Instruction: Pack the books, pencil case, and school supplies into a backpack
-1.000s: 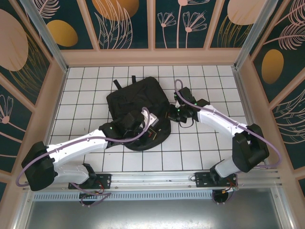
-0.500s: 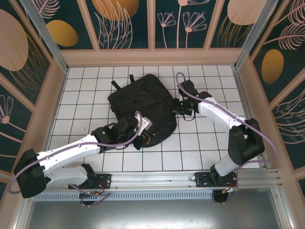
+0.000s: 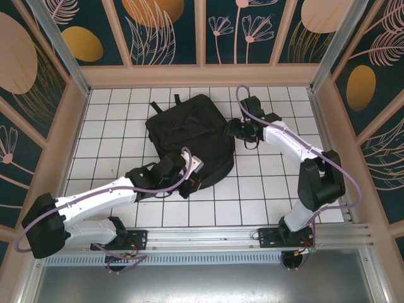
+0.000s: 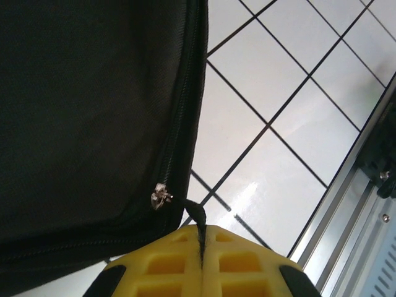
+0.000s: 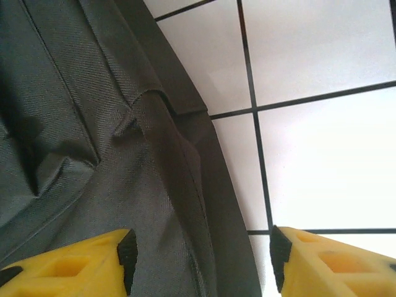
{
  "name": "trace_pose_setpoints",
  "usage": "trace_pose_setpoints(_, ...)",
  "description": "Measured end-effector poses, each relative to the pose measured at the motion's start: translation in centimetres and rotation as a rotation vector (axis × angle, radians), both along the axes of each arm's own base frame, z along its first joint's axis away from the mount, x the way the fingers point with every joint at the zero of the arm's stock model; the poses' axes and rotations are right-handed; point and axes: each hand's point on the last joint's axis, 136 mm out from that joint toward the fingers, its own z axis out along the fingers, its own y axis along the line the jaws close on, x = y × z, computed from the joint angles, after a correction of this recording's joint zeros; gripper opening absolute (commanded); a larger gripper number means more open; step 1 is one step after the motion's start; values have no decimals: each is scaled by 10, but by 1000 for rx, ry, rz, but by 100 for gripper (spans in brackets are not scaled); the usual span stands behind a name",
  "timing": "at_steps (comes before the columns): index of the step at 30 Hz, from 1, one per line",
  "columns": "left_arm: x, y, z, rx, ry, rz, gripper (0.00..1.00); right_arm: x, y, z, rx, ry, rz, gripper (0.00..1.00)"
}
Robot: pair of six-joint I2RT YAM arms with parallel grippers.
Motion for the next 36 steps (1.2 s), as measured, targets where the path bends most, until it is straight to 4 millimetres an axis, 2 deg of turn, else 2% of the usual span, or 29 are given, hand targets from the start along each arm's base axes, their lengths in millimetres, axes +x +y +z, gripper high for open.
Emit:
trace_pose_setpoints(3, 0, -9, 1, -23, 12, -18, 0, -5, -5, 1, 17, -7, -5, 72)
trace_pose_setpoints(4, 0, -11, 1, -28, 16, -24, 0, -5, -6, -2, 27, -1, -5, 78)
trace_pose_setpoints(7, -2, -16, 2, -48, 30, -41, 0, -3, -7, -12, 45, 15, -1, 79)
trace_pose_setpoints(8, -3, -18, 3, -58, 33, -47, 0, -2, -5, -16, 61, 25, 5, 92)
trace_pose_setpoints(9, -3, -19, 5, -68, 35, -50, 0, 0, -2, -20, 78, 31, 18, 95)
trace_pose_setpoints(12, -7, -24, 9, -97, 49, -69, 0, 6, 14, -32, 146, 52, 75, 96)
trace_pose_setpoints(15, -10, -28, 14, -126, 66, -82, 0, 12, 37, -41, 232, 85, 153, 95)
trace_pose_setpoints(18, -11, -33, 19, -160, 75, -88, 0, 23, 60, -42, 283, 96, 231, 93)
trace_pose_setpoints(21, -9, -36, 23, -181, 75, -83, 0, 33, 81, -34, 308, 75, 311, 91)
trace_pose_setpoints(25, -6, -46, 17, -184, 91, -94, 0, 39, 120, -18, 323, 29, 422, 92)
trace_pose_setpoints(28, 1, -60, 17, -187, 103, -106, 0, 43, 131, -7, 301, -10, 442, 96)
trace_pose_setpoints(30, 8, -72, 23, -197, 98, -111, 0, 55, 123, -4, 252, -43, 395, 96)
trace_pose_setpoints(31, 13, -78, 26, -205, 91, -112, 0, 62, 113, -5, 215, -52, 346, 96)
trace_pose_setpoints(34, 23, -88, 34, -214, 62, -110, 0, 80, 66, -5, 96, -66, 182, 96)
trace_pose_setpoints(36, 27, -90, 36, -211, 42, -104, 0, 84, 33, 3, 40, -85, 90, 98)
